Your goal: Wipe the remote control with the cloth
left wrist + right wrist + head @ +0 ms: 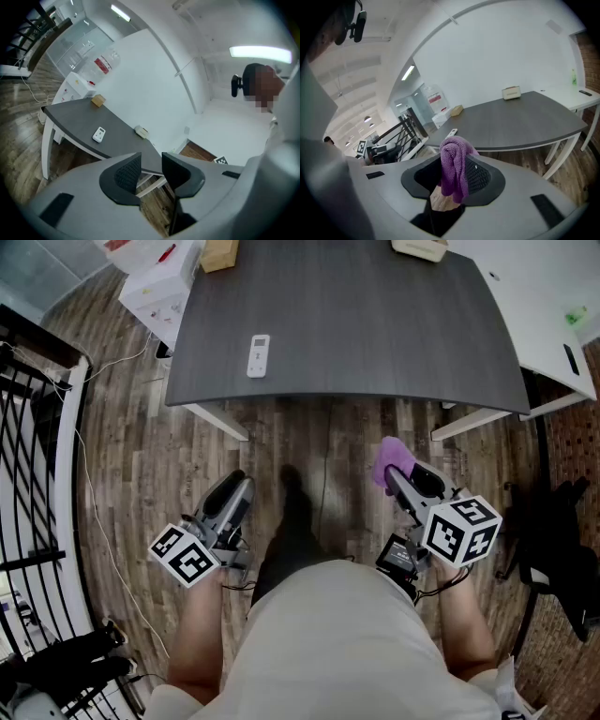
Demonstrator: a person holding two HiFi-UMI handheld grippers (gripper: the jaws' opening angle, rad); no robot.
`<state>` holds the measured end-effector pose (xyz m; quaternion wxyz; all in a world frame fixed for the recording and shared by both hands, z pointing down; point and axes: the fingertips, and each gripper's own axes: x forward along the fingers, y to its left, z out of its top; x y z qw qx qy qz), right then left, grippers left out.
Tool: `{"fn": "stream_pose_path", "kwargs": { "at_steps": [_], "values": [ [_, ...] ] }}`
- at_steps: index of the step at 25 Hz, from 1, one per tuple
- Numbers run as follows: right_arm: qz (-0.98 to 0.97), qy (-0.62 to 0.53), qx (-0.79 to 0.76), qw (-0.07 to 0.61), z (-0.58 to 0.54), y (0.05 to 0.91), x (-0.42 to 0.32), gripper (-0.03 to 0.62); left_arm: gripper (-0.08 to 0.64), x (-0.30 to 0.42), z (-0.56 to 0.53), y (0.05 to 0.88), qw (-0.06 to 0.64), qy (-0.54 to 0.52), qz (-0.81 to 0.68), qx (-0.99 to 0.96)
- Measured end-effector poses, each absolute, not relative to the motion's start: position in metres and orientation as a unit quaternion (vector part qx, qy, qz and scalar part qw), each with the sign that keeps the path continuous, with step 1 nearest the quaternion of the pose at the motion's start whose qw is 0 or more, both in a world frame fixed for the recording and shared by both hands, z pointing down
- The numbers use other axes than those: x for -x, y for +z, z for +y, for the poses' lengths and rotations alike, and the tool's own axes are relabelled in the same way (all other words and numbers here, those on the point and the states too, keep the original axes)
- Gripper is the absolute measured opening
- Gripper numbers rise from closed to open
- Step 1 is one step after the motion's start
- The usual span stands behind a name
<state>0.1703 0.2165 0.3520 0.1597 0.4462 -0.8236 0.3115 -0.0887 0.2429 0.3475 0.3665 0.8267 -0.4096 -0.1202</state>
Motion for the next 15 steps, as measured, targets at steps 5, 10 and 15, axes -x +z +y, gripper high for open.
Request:
{"fn": "stream_pose_path", "kwargs": {
  "at_steps": [5,10,15],
  "values": [
    [-0.819,0.321,-0.436,0.187,0.138,0.363,-0.124,0.133,0.15,0.125,0.14,0.373,0.37,-0.068,-0.412,-0.83],
    [-0.817,0.319,-0.42,0.234,0.062,0.392,-0.074,0.132,0.212,0.141,0.054,0.414,0.349,0.029,-0.389,-0.852],
    [-0.808,0.333,-0.389,0.292,0.007,0.447,-0.018,0.132,0.25,0.137,0.002,0.461,0.353,0.115,-0.34,-0.864]
  ]
}}
